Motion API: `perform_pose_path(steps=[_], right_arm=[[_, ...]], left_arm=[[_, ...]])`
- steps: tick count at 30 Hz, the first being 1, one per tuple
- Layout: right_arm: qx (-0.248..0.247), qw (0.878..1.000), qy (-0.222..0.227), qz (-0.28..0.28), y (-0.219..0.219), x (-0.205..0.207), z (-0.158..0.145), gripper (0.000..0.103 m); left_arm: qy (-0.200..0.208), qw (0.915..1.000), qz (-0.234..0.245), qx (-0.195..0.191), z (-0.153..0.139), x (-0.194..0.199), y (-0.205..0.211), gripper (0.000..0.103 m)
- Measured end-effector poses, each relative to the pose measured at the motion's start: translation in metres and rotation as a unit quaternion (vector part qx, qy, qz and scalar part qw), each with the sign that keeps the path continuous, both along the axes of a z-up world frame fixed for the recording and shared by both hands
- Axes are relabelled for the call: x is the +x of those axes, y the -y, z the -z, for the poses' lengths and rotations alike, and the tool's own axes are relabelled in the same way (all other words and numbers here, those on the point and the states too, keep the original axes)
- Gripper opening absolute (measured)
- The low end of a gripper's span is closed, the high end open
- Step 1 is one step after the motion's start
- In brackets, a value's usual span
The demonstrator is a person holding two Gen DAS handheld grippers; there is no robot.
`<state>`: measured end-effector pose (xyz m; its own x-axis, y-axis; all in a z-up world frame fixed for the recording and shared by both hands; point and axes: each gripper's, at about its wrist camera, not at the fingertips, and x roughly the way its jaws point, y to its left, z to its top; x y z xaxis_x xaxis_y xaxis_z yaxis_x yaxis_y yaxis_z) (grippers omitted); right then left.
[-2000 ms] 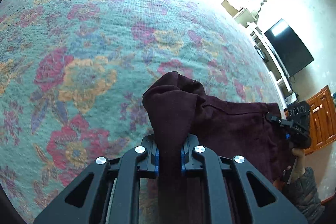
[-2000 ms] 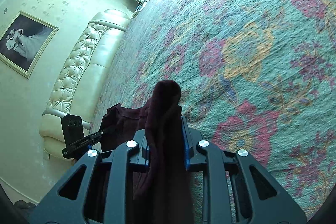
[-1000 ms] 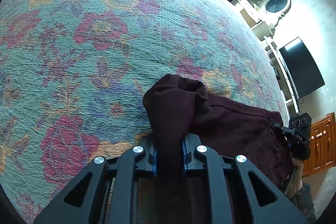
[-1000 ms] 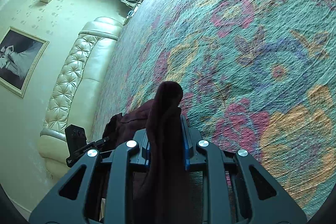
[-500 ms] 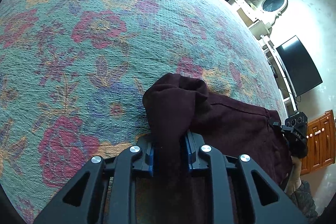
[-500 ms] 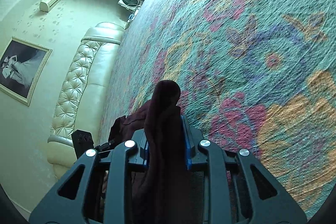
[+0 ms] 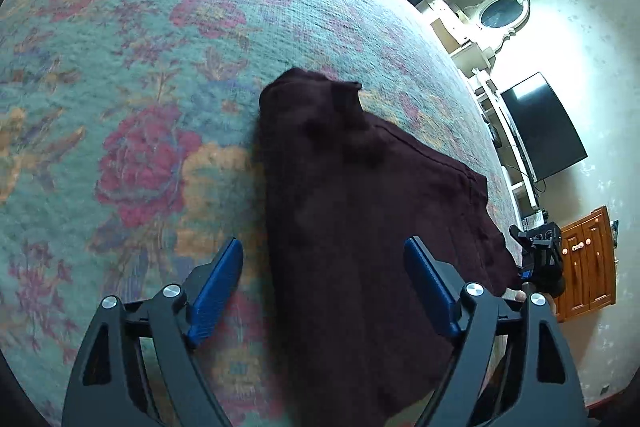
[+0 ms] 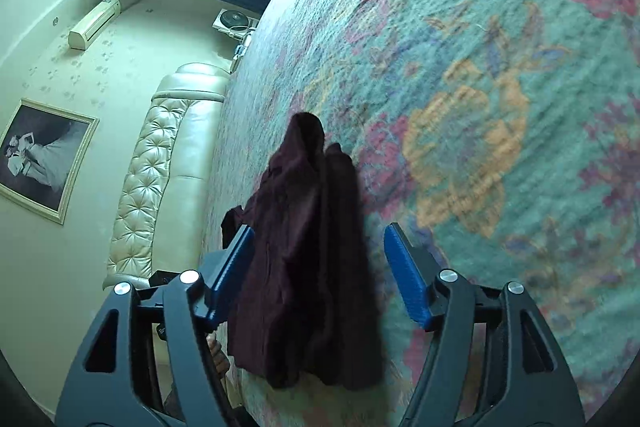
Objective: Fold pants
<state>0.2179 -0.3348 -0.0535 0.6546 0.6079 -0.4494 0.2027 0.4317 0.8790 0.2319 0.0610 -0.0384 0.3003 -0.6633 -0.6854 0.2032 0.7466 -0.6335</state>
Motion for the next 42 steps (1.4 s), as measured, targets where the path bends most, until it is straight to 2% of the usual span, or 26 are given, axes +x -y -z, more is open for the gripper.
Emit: perform_pose_path(steps=[4,7,10,13,14,15,16,17,21,27,32,42], right_arm=[[0.024,1.000,0.001,-0.008,-0.011,-0.025,0.004,0.070],[0.023,1.000,0.003,-0.015,-0.021,-0.032,0.005,0.072],[0.019,1.000,0.002,-0.014,-0.032,-0.030,0.005,0.072],[0.004,1.000,0.001,-0.028,-0.044,-0.023,0.002,0.072],[-0.002,0.999,-0.001,-0.033,-0.047,-0.022,0.001,0.063],[-0.009,0.999,-0.011,-0.041,-0.051,-0.018,0.003,0.054],[-0.004,0.999,-0.014,-0.041,-0.054,-0.016,0.005,0.045],[0.002,0.999,-0.010,-0.038,-0.054,-0.017,0.007,0.040],[0.007,1.000,0.001,-0.031,-0.054,-0.021,0.009,0.038],[0.004,1.000,0.001,-0.029,-0.056,-0.022,0.006,0.037],[0.003,1.000,0.001,-0.029,-0.055,-0.023,0.006,0.037],[-0.001,1.000,0.001,-0.030,-0.054,-0.021,0.006,0.037]], left_arm=[[-0.020,0.9989,-0.002,-0.042,0.007,-0.037,-0.009,0.082],[-0.042,0.9958,0.007,-0.081,0.011,-0.054,-0.008,0.082],[-0.035,0.9968,0.010,-0.071,0.011,-0.057,-0.001,0.082],[-0.040,0.9961,0.007,-0.078,0.011,-0.054,0.002,0.081],[-0.042,0.9965,0.003,-0.073,0.012,-0.053,0.003,0.074],[-0.043,0.9974,-0.002,-0.057,0.014,-0.053,0.004,0.058],[-0.043,0.9984,-0.008,-0.036,0.015,-0.053,0.006,0.048],[-0.041,0.9990,-0.016,-0.010,0.016,-0.053,0.006,0.031],[-0.041,0.9988,-0.023,-0.007,0.017,-0.056,0.005,0.020],[-0.013,0.9987,-0.023,0.043,0.004,-0.060,0.017,0.016],[-0.019,0.9990,-0.026,0.030,0.007,-0.058,0.012,0.016],[-0.016,0.9991,-0.027,0.028,0.003,-0.059,0.012,0.015]])
